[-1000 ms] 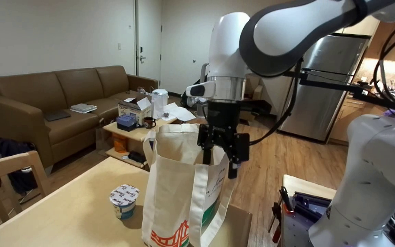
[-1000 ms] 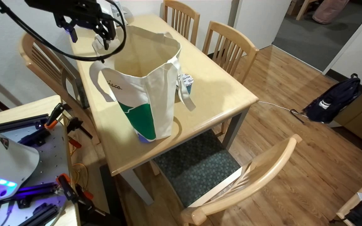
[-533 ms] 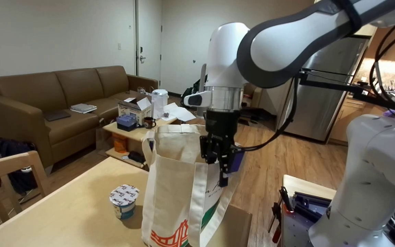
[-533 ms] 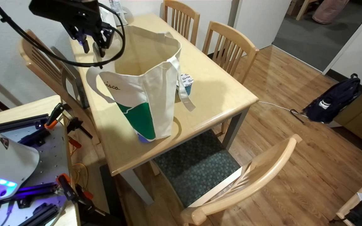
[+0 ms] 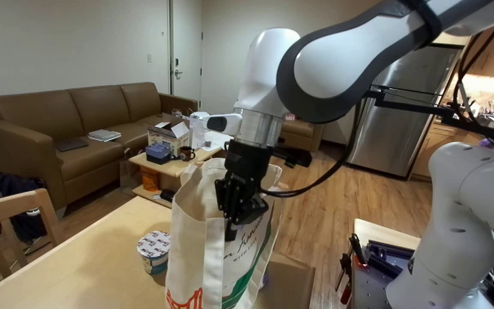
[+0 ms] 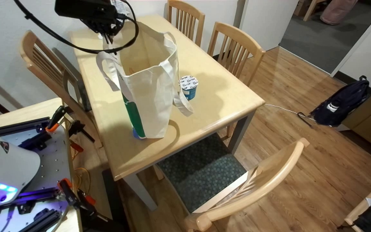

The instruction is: Move the bag to the left

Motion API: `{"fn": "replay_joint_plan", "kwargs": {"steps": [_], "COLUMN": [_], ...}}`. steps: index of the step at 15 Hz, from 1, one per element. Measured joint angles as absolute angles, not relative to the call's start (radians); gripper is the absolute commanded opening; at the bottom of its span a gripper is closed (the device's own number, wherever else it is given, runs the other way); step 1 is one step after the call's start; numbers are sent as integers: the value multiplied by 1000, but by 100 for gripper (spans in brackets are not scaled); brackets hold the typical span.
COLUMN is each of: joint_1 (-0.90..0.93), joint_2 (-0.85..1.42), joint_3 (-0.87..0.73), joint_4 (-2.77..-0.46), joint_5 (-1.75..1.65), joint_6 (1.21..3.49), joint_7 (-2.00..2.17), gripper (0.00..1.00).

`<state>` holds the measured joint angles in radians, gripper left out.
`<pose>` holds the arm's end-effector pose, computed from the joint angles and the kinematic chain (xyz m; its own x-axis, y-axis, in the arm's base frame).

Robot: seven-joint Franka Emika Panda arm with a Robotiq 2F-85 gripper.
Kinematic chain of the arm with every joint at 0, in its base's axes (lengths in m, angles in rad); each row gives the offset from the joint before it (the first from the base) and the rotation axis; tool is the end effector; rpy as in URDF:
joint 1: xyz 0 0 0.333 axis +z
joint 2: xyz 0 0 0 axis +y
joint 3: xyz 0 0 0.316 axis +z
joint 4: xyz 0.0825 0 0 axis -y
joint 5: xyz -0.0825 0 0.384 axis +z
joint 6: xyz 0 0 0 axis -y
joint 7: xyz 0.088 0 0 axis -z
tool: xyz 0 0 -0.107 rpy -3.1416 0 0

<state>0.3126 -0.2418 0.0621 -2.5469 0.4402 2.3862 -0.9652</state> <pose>0.4098 0.1651 0.3644 0.5144 0.8146 0.2680 0.8575 -0.4938 -0.1446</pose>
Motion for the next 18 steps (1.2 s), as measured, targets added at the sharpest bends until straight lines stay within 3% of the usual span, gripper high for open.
{"fn": "replay_joint_plan", "kwargs": {"steps": [12, 18], "joint_1": [306, 218], "joint_2": [160, 335], "joint_3": [202, 328], "joint_4": [-2239, -2066], "joint_5": [446, 447], "joint_6": [2597, 2577], "joint_7": [-1312, -1473], "gripper": [1, 1]}}
